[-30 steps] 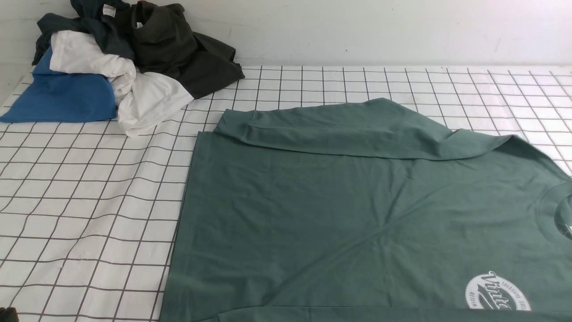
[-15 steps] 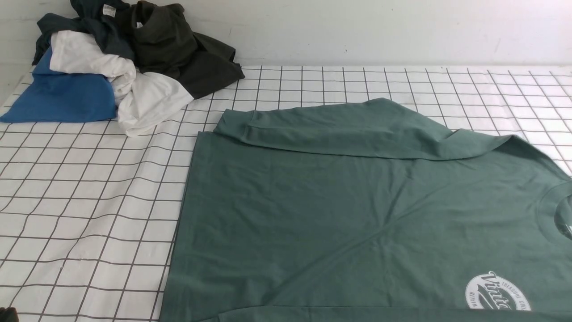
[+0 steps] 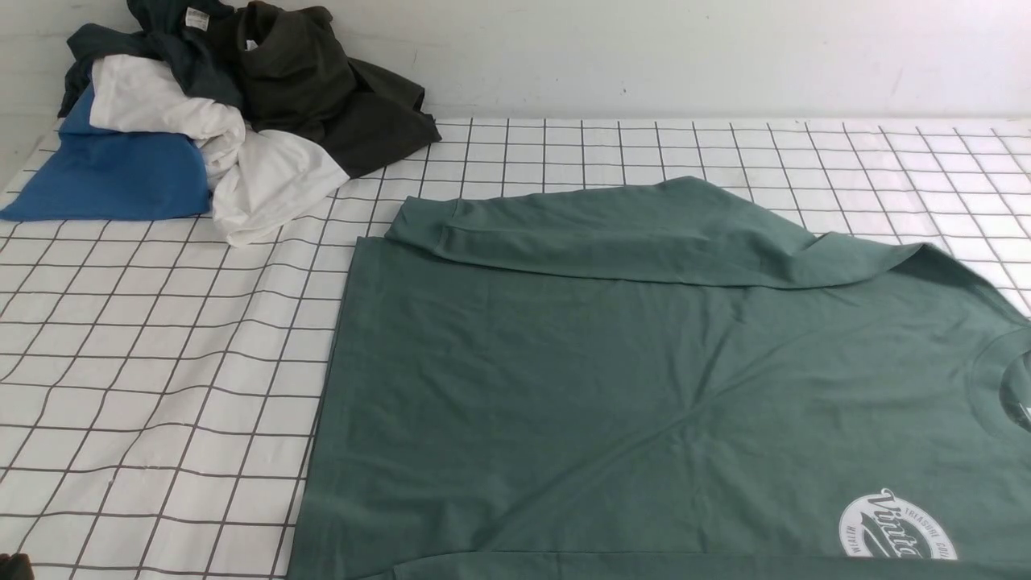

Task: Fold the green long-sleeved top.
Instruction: Use the left arm to clamp the cuff closest to it

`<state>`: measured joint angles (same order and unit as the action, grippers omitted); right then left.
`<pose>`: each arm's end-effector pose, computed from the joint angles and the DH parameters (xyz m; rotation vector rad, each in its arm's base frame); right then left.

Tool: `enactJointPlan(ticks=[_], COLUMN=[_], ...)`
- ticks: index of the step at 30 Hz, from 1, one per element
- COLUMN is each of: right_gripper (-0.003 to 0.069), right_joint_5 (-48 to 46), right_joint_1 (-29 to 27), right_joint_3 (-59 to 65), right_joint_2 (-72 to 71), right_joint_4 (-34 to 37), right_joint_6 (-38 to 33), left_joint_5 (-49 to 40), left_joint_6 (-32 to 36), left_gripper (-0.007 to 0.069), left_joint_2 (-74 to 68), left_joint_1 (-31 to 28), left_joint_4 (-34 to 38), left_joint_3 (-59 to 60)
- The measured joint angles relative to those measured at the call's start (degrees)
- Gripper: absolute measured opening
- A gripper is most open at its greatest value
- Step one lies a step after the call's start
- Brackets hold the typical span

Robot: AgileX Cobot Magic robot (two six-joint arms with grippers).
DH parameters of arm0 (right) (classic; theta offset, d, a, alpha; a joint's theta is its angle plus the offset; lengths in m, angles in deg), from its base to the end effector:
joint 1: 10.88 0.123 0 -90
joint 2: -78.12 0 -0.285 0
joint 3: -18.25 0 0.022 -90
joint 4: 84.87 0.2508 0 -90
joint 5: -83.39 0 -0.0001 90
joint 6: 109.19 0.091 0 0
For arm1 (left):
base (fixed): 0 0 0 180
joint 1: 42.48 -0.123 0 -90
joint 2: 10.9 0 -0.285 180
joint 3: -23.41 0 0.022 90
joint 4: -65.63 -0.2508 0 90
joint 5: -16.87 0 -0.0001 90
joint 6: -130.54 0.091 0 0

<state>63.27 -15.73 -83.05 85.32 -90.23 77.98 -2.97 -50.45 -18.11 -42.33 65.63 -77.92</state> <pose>0.0528 -0.0074 0.1735 0.1350 1.8444 -0.0628 0.0534 -0.0001 0.1740 -0.0135 1.8451 -0.0139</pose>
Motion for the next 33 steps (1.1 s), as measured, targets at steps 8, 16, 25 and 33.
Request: enactJointPlan(ticks=[8, 16, 25, 33], right_gripper=[-0.0014, -0.0014, -0.0014, -0.0014], right_joint_5=[0.0, -0.11, 1.62, 1.62], right_joint_1=[0.0, 0.0, 0.0, 0.0], right_joint_3=[0.0, -0.04, 0.07, 0.07], right_joint_2=[0.0, 0.0, 0.0, 0.0], right_joint_4=[0.0, 6.07, 35.94, 36.26], right_joint_6=[3.54, 10.96, 30.85, 25.69], left_joint_5=[0.07, 0.61, 2.97, 2.98], left_joint_6=[0.12, -14.17, -22.25, -3.27], left_gripper=[-0.0007, -0.0007, -0.0007, -0.0007], left_joint_2=[0.0, 0.0, 0.0, 0.0], left_joint_1=[0.0, 0.0, 0.0, 0.0], left_joint_4=[0.0, 23.95, 49.53, 50.6], left_joint_3=[0.0, 0.0, 0.06, -3.25])
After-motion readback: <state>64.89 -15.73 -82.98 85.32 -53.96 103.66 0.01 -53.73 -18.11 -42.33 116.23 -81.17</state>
